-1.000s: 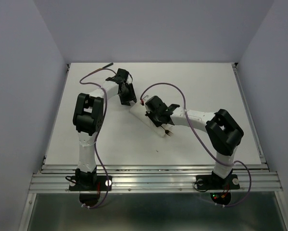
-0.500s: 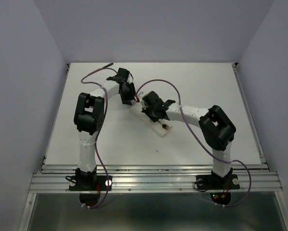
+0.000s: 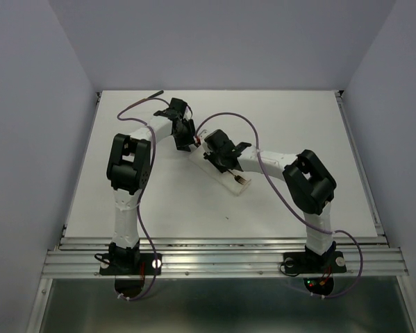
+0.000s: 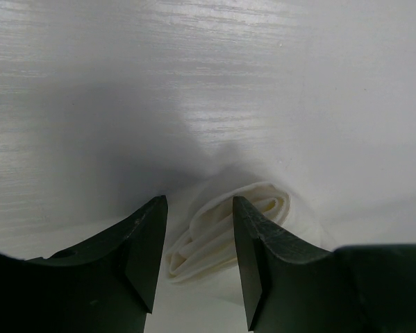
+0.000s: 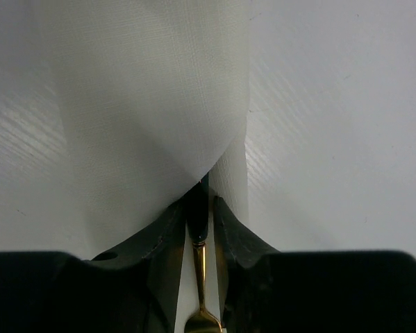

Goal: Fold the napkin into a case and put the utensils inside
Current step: Stuff the fork into the folded napkin.

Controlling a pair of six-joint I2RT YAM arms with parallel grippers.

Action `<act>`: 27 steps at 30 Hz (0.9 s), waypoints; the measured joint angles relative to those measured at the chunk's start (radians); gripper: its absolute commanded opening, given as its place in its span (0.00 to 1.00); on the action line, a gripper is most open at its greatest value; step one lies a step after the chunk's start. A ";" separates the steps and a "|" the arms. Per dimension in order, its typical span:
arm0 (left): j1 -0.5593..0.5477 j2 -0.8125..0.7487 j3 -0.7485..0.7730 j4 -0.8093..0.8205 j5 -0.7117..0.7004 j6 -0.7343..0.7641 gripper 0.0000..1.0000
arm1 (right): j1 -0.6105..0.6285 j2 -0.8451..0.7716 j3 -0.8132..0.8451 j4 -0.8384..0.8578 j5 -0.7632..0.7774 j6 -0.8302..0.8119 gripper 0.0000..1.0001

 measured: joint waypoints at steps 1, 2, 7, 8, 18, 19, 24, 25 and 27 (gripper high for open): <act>0.000 0.000 0.000 0.000 0.000 0.000 0.54 | 0.000 0.000 0.000 0.000 0.005 0.002 0.30; 0.000 0.000 0.000 0.000 0.000 0.000 0.54 | 0.000 -0.001 0.000 0.000 0.006 0.004 0.31; 0.000 0.000 0.000 0.000 0.001 0.001 0.54 | 0.000 -0.032 -0.022 0.006 0.011 0.013 0.42; 0.000 0.000 0.000 0.000 0.002 0.002 0.54 | 0.000 -0.048 -0.034 0.006 0.014 0.017 0.42; -0.001 0.000 0.000 0.000 0.007 0.008 0.54 | -0.007 -0.114 -0.095 0.021 0.020 0.037 0.43; -0.001 0.000 0.000 0.000 0.008 0.009 0.54 | -0.008 -0.114 -0.104 0.021 0.018 0.039 0.43; -0.005 0.001 0.000 0.000 0.010 0.014 0.54 | -0.008 -0.114 -0.146 0.020 0.003 0.054 0.40; -0.006 0.001 0.000 0.000 0.011 0.015 0.54 | -0.008 -0.114 -0.151 0.019 -0.002 0.055 0.39; -0.007 0.002 0.000 0.000 0.013 0.015 0.54 | -0.008 -0.114 -0.154 0.021 -0.003 0.058 0.36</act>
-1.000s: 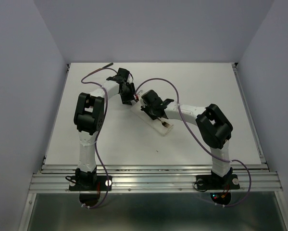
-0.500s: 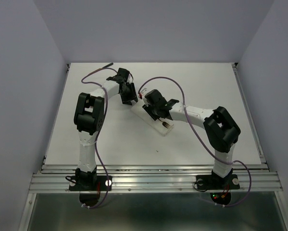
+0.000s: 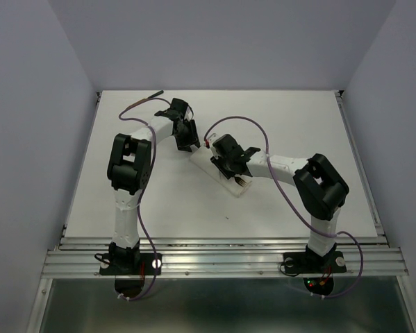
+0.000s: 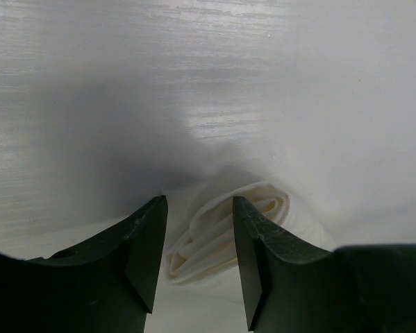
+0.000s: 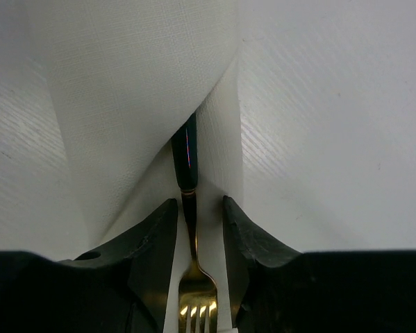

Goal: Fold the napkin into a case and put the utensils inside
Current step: Stuff the fork into the folded napkin.

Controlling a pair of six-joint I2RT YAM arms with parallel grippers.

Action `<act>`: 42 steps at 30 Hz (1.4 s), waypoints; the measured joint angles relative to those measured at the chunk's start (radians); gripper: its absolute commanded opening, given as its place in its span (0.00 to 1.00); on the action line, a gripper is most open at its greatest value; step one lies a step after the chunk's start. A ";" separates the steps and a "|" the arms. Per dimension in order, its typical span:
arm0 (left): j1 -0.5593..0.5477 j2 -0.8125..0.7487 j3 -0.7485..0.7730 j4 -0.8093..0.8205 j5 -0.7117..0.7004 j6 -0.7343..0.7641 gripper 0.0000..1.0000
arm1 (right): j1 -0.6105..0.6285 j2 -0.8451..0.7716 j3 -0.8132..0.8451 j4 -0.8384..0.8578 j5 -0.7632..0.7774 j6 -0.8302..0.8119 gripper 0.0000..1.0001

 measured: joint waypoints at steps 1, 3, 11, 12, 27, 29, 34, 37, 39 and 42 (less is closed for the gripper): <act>0.000 0.000 0.000 0.000 0.002 0.000 0.54 | 0.000 0.000 0.000 0.000 0.000 0.002 0.32; 0.000 0.000 0.000 0.000 0.003 0.000 0.54 | 0.000 0.000 -0.002 0.000 -0.002 0.003 0.27; -0.001 0.000 0.000 0.001 0.005 0.000 0.54 | 0.000 0.000 -0.005 0.001 -0.001 0.010 0.15; -0.001 0.000 0.000 0.001 0.005 0.000 0.54 | 0.000 0.000 -0.005 0.001 -0.001 0.010 0.15; -0.012 0.011 0.016 0.002 0.007 0.009 0.54 | 0.000 0.000 0.016 -0.005 -0.001 -0.006 0.14; -0.012 0.011 0.016 0.002 0.008 0.012 0.54 | 0.000 0.000 0.029 -0.008 -0.002 -0.009 0.14; -0.013 0.012 0.016 0.003 0.011 0.016 0.54 | 0.000 0.008 0.067 -0.007 -0.003 -0.016 0.14; -0.013 0.013 0.016 0.004 0.014 0.019 0.54 | 0.000 0.037 0.097 -0.002 -0.003 -0.022 0.14; -0.013 0.013 0.016 0.005 0.016 0.019 0.54 | 0.000 0.051 0.102 -0.001 -0.004 -0.024 0.14; -0.013 0.013 0.016 0.006 0.019 0.022 0.54 | 0.000 0.061 0.102 -0.002 -0.006 -0.024 0.14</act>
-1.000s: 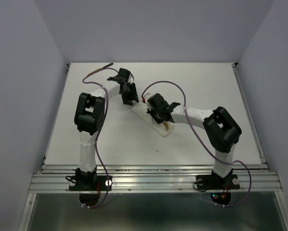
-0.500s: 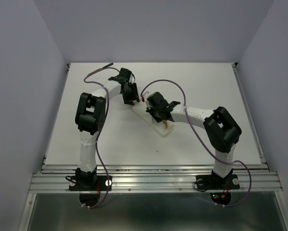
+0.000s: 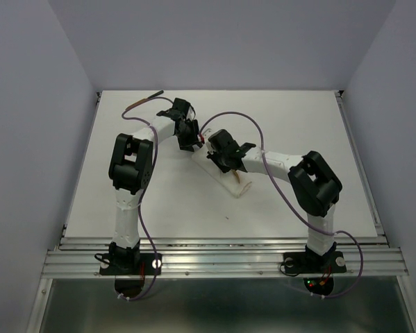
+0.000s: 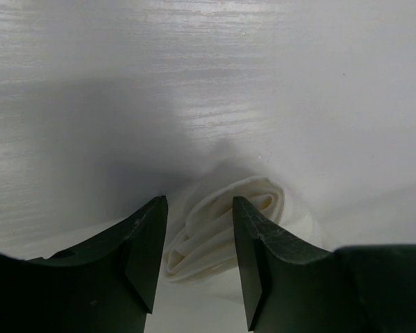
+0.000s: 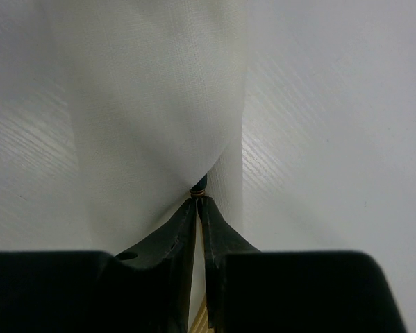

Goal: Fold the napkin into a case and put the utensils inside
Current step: Stuff the fork into the folded napkin.

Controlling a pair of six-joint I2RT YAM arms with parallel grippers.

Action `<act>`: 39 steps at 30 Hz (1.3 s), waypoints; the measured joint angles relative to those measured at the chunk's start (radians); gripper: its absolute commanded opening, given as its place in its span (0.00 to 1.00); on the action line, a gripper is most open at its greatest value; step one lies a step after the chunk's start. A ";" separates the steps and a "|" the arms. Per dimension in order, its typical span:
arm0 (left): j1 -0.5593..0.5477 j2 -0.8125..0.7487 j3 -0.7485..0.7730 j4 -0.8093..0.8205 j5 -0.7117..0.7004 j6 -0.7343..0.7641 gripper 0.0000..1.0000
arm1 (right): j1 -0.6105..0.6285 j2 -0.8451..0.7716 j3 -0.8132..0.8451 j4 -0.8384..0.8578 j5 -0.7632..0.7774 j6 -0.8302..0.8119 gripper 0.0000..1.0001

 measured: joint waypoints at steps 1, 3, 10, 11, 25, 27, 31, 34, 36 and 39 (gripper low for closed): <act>0.000 0.000 0.000 0.000 0.001 0.001 0.54 | 0.000 0.002 0.000 0.000 0.000 0.000 0.14; 0.000 0.000 0.000 0.000 0.001 0.002 0.54 | 0.000 0.002 0.000 0.000 0.000 0.000 0.15; 0.000 0.000 0.000 0.000 0.003 0.004 0.54 | 0.000 0.005 0.000 0.001 0.003 -0.005 0.45; 0.000 0.000 0.000 0.000 0.004 0.004 0.54 | 0.000 0.005 0.000 0.001 0.005 0.000 0.48; -0.005 0.000 0.000 0.000 0.004 0.005 0.54 | -0.011 -0.094 -0.059 -0.001 0.019 0.061 0.37; -0.005 0.000 0.000 0.001 0.004 0.005 0.54 | -0.011 -0.143 -0.093 0.003 0.016 0.087 0.38; -0.005 0.000 0.000 0.000 0.004 0.005 0.54 | -0.011 -0.203 -0.140 0.003 0.014 0.135 0.45; -0.006 0.000 0.000 0.001 0.004 0.005 0.54 | -0.011 -0.230 -0.172 0.003 0.016 0.172 0.47; -0.006 0.000 0.000 0.000 0.004 0.005 0.54 | -0.013 -0.238 -0.187 0.003 0.015 0.196 0.46; -0.006 0.000 0.000 0.000 0.004 0.005 0.54 | -0.017 -0.249 -0.211 0.002 0.013 0.246 0.44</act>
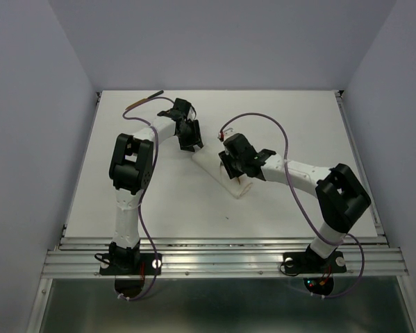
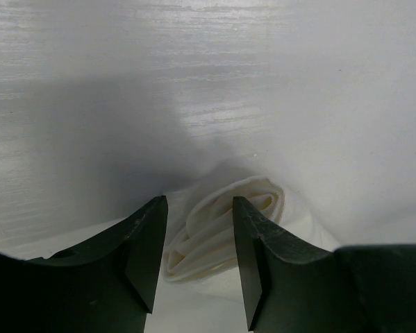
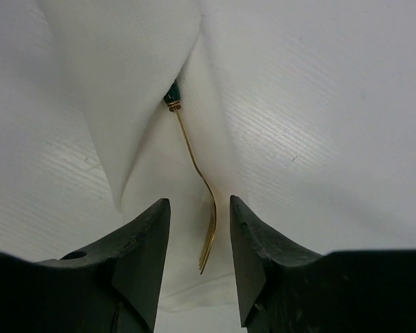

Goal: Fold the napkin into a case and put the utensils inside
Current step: Stuff the fork into the folded napkin.

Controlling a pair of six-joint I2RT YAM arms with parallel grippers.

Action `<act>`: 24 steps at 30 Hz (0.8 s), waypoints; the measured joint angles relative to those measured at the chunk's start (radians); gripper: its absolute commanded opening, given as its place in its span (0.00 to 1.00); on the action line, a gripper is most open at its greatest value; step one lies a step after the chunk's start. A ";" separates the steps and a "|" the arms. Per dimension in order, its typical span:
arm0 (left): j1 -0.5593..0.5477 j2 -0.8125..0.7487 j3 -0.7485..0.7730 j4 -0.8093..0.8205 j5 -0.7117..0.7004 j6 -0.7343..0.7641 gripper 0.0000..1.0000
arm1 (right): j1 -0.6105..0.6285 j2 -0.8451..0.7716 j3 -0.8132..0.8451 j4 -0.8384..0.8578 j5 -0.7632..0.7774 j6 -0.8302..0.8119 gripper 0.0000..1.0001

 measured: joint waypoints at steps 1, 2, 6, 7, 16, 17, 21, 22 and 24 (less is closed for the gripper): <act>0.000 0.000 0.000 0.000 0.000 0.000 0.54 | -0.003 -0.001 -0.006 0.000 -0.001 0.024 0.43; 0.000 0.000 0.000 0.000 0.000 0.000 0.54 | -0.006 -0.001 -0.010 0.000 -0.002 0.041 0.43; -0.004 0.000 0.000 0.000 0.000 0.000 0.54 | -0.014 -0.002 -0.017 0.001 -0.006 0.130 0.41; -0.005 0.000 0.000 0.000 0.000 0.000 0.54 | -0.014 -0.002 -0.020 0.002 -0.005 0.150 0.41; -0.011 0.000 0.000 0.000 0.002 0.000 0.54 | -0.014 -0.002 -0.059 0.002 0.000 0.224 0.35; -0.012 0.000 0.000 0.000 0.003 0.000 0.54 | -0.014 -0.002 -0.062 0.001 0.002 0.227 0.33; -0.012 0.000 0.000 0.000 0.004 0.000 0.54 | -0.014 -0.002 -0.075 0.000 0.011 0.242 0.17; -0.012 0.000 0.000 0.000 0.004 0.000 0.54 | -0.014 -0.002 -0.077 0.001 0.013 0.245 0.14; -0.012 0.000 0.000 0.000 0.004 0.000 0.54 | -0.014 -0.002 -0.079 0.000 0.018 0.249 0.04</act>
